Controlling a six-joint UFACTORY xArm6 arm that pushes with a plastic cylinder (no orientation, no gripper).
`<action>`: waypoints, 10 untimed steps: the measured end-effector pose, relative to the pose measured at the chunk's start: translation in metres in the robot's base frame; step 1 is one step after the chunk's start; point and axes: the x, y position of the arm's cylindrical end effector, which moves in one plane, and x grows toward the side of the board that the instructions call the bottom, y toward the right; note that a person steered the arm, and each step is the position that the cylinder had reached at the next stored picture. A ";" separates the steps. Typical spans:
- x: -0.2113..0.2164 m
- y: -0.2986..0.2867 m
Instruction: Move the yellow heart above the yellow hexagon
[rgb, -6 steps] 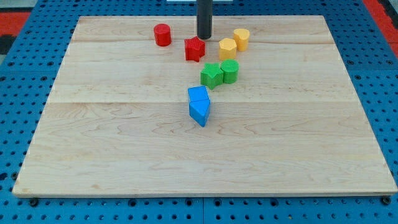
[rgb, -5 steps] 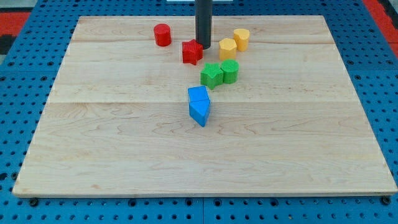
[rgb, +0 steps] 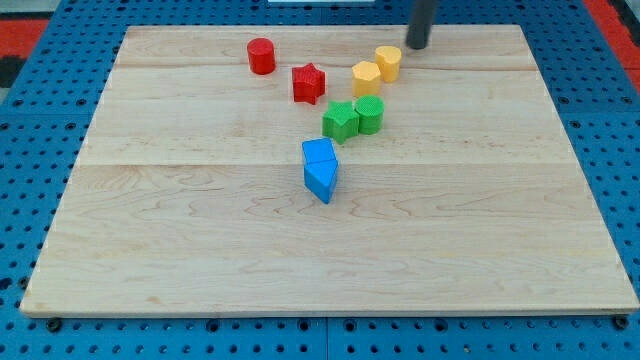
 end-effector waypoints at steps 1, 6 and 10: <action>0.025 0.010; 0.046 0.077; 0.020 -0.036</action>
